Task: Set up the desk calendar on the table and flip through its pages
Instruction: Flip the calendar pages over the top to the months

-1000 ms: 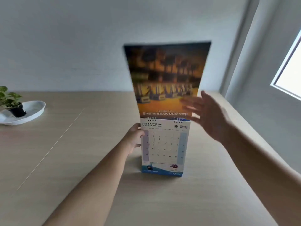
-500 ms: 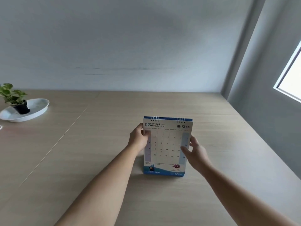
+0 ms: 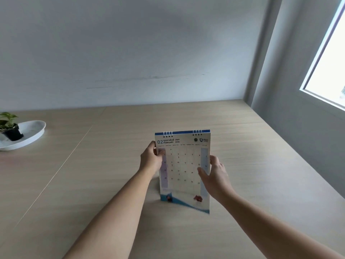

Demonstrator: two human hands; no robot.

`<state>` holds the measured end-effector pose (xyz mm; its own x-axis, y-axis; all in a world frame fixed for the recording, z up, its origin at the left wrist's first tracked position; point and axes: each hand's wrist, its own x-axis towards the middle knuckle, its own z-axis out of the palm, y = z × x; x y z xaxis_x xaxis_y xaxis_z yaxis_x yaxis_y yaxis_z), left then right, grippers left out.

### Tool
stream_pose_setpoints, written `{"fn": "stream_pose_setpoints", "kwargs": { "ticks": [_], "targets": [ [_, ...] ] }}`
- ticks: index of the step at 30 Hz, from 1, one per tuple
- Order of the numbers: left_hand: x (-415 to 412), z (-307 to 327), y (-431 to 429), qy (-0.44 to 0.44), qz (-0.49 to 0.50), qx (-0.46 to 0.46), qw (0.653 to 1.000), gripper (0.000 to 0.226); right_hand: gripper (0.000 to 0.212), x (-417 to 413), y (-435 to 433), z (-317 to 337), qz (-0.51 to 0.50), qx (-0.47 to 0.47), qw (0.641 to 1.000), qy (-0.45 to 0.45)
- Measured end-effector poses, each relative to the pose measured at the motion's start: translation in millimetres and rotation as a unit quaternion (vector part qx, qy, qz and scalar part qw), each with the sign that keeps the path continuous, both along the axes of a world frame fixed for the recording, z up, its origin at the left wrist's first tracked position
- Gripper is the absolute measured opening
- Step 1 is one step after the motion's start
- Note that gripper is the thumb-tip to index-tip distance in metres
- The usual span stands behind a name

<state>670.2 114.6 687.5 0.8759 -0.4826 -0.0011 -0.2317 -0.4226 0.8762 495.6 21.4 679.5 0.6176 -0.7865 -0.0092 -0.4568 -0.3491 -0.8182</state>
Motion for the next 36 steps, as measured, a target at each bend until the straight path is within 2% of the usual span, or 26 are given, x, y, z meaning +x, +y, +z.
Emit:
{"fn": "stream_pose_setpoints", "kwargs": {
  "ticks": [1,3,5,6,7,9,11,12,13,15,17,19,24,27,31,36],
  "targets": [
    [2,1,2,0.020,-0.016,-0.004,1.000,0.014,0.031,1,-2,4,-0.018,0.018,1.000,-0.017],
    [7,6,9,0.148,-0.065,-0.050,0.986,0.012,0.019,2,-9,16,-0.049,0.053,0.996,-0.046],
    [19,8,18,0.281,-0.094,-0.119,0.948,0.033,0.023,0,-19,36,-0.058,0.096,0.990,-0.084],
    [26,9,22,0.307,-0.096,-0.141,0.936,0.040,0.029,-1,-23,49,-0.057,0.125,0.984,-0.114],
    [32,10,23,0.320,-0.104,-0.152,0.929,0.045,0.033,-2,-29,62,-0.057,0.149,0.977,-0.143],
    [29,18,22,0.279,-0.126,-0.117,0.945,0.046,0.026,-3,-38,97,-0.030,0.235,0.945,-0.226],
    [18,27,16,0.230,-0.097,-0.082,0.965,0.020,0.029,2,-45,128,0.031,0.358,0.874,-0.327],
    [13,29,12,0.225,-0.084,-0.075,0.968,0.013,0.035,8,-54,139,0.050,0.366,0.863,-0.344],
    [11,28,9,0.214,-0.072,-0.068,0.972,0.015,0.048,16,-62,146,0.056,0.334,0.879,-0.336],
    [8,27,6,0.181,-0.057,-0.056,0.980,0.016,0.060,30,-71,150,0.055,0.239,0.926,-0.286],
    [7,25,5,0.155,-0.054,-0.040,0.986,0.013,0.061,42,-77,136,0.033,0.150,0.967,-0.205],
    [4,24,3,0.146,-0.049,-0.042,0.987,0.014,0.057,42,-79,112,-0.006,0.092,0.985,-0.143],
    [4,13,3,0.092,-0.042,-0.011,0.995,0.014,0.052,11,-63,34,0.015,0.037,0.999,-0.013],
    [2,7,1,0.084,-0.037,0.001,0.996,0.025,0.058,-8,-38,6,0.056,0.024,0.998,0.029],
    [-1,1,-2,0.072,-0.030,0.011,0.997,0.031,0.071,-17,-23,-5,0.078,0.006,0.995,0.055],
    [-4,-2,-4,0.068,-0.021,0.016,0.997,0.030,0.070,-16,-16,-4,0.066,-0.026,0.996,0.047]
  ]
}}
